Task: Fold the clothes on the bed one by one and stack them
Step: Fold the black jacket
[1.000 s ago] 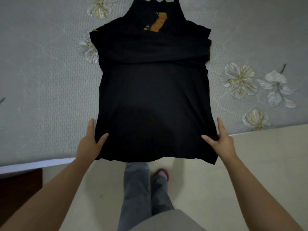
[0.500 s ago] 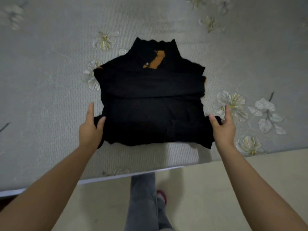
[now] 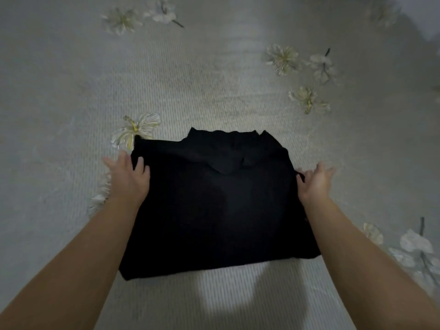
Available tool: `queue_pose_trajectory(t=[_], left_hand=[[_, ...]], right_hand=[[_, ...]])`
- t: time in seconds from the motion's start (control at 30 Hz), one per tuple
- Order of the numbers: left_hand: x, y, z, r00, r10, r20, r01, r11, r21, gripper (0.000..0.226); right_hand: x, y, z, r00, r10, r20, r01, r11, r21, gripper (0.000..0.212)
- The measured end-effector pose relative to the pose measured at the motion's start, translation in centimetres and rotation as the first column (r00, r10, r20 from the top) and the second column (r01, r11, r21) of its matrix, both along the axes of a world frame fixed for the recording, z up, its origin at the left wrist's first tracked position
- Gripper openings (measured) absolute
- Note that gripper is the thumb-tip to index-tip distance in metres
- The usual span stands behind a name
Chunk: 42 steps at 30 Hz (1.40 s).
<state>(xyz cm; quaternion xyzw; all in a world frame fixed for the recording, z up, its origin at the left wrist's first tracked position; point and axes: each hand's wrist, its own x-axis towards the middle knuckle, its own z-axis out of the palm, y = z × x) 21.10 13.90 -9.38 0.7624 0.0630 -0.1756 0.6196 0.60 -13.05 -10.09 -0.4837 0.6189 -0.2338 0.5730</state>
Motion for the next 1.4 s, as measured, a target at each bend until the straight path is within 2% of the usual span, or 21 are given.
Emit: queue_pose_trajectory(t=[0.03, 0.1, 0.13, 0.17, 0.2, 0.23, 0.27, 0.3, 0.4, 0.5, 0.6, 0.67, 0.7, 0.77, 0.87, 0.93, 1.03, 1.13, 1.2, 1.3, 1.4], left_hand=[[-0.3, -0.3, -1.2, 0.995, -0.077, 0.063, 0.074, 0.996, 0.049, 0.054], [-1.2, -0.5, -3.2, 0.96, -0.24, 0.144, 0.209, 0.957, 0.204, 0.064], [-1.7, -0.4, -3.7, 0.913, -0.368, 0.176, 0.277, 0.877, 0.393, 0.065], [-2.1, -0.1, -4.5, 0.844, -0.498, 0.197, 0.311, 0.756, 0.576, 0.064], [-2.2, 0.3, -5.3, 0.786, -0.593, 0.176, 0.331, 0.644, 0.689, 0.063], [-2.5, 0.3, -5.7, 0.755, -0.641, 0.14, 0.348, 0.571, 0.743, 0.062], [-2.6, 0.3, -6.2, 0.736, -0.665, 0.123, 0.354, 0.533, 0.769, 0.061], [-2.5, 0.0, -6.4, 0.728, -0.671, 0.139, 0.341, 0.531, 0.776, 0.061], [-1.2, -1.3, -6.9, 0.69, -0.704, 0.168, 0.343, 0.522, 0.78, 0.063], [-0.2, -2.9, -6.9, 0.635, -0.76, 0.143, 0.403, 0.482, 0.778, 0.065], [0.2, -4.3, -6.6, 0.65, -0.746, 0.148, 0.379, 0.486, 0.787, 0.064], [0.4, -5.1, -6.6, 0.695, -0.703, 0.15, 0.358, 0.52, 0.776, 0.063], [0.5, -5.4, -6.6, 0.735, -0.664, 0.139, 0.345, 0.542, 0.766, 0.063], [0.7, -5.8, -6.7, 0.776, -0.621, 0.111, 0.323, 0.542, 0.776, 0.064], [0.1, -5.8, -6.7, 0.762, -0.64, 0.103, 0.286, 0.475, 0.832, 0.064], [-0.7, -6.0, -6.2, 0.733, -0.668, 0.127, 0.281, 0.468, 0.838, 0.063], [-3.0, -7.6, -5.7, 0.606, -0.775, 0.177, 0.342, 0.455, 0.822, 0.06], [-6.1, -11.0, -5.5, 0.394, -0.9, 0.188, 0.451, 0.368, 0.813, 0.059], [-8.2, -13.5, -5.5, 0.233, -0.951, 0.202, 0.498, 0.295, 0.816, 0.058], [-10.8, -17.3, -5.4, 0.038, -0.972, 0.23, 0.537, 0.214, 0.816, 0.055], [-12.9, -21.5, -5.5, -0.138, -0.966, 0.218, 0.545, 0.11, 0.831, 0.055]], right_hand=[[-0.1, 0.3, -0.4, 0.99, 0.084, -0.116, -0.092, 0.993, -0.073, 0.055], [-0.4, 0.7, -1.3, 0.902, 0.235, -0.361, -0.32, 0.927, -0.195, 0.056], [-0.5, 0.9, -1.8, 0.845, 0.291, -0.449, -0.42, 0.88, -0.22, 0.058], [-0.5, 1.0, -2.2, 0.774, 0.339, -0.535, -0.523, 0.818, -0.239, 0.06], [-0.2, 1.0, -2.7, 0.689, 0.367, -0.625, -0.62, 0.745, -0.246, 0.062], [0.1, 0.7, -3.1, 0.619, 0.373, -0.692, -0.685, 0.687, -0.243, 0.063], [0.7, 0.4, -3.4, 0.591, 0.37, -0.717, -0.711, 0.659, -0.245, 0.065], [1.5, -0.2, -3.6, 0.6, 0.377, -0.706, -0.708, 0.662, -0.248, 0.067], [4.4, -1.9, -3.9, 0.706, 0.421, -0.57, -0.629, 0.742, -0.231, 0.074], [6.0, -2.8, -3.6, 0.775, 0.427, -0.465, -0.579, 0.775, -0.253, 0.06], [6.3, -4.1, -3.1, 0.926, 0.194, -0.324, -0.316, 0.868, -0.383, 0.044], [6.3, -5.3, -3.2, 0.968, 0.017, -0.249, -0.117, 0.913, -0.39, 0.042], [6.2, -5.8, -3.5, 0.959, -0.007, -0.282, -0.104, 0.921, -0.377, 0.043], [6.2, -6.4, -4.6, 0.899, 0.054, -0.435, -0.224, 0.91, -0.349, 0.047], [4.9, -5.8, -4.5, 0.784, 0.134, -0.606, -0.421, 0.832, -0.361, 0.053], [2.2, -4.4, -3.3, 0.719, 0.173, -0.673, -0.517, 0.781, -0.351, 0.057], [-3.9, 0.2, -2.1, 0.681, 0.13, -0.721, -0.481, 0.822, -0.306, 0.068], [-7.8, 5.4, -2.3, 0.673, 0.117, -0.73, -0.383, 0.9, -0.209, 0.09], [-8.5, 6.9, -3.1, 0.691, 0.147, -0.708, -0.336, 0.932, -0.135, 0.087], [-9.0, 5.7, -3.8, 0.745, 0.215, -0.631, -0.283, 0.959, -0.008, 0.076], [-11.3, 3.5, -3.7, 0.722, 0.317, -0.614, -0.363, 0.93, 0.054, 0.078]])
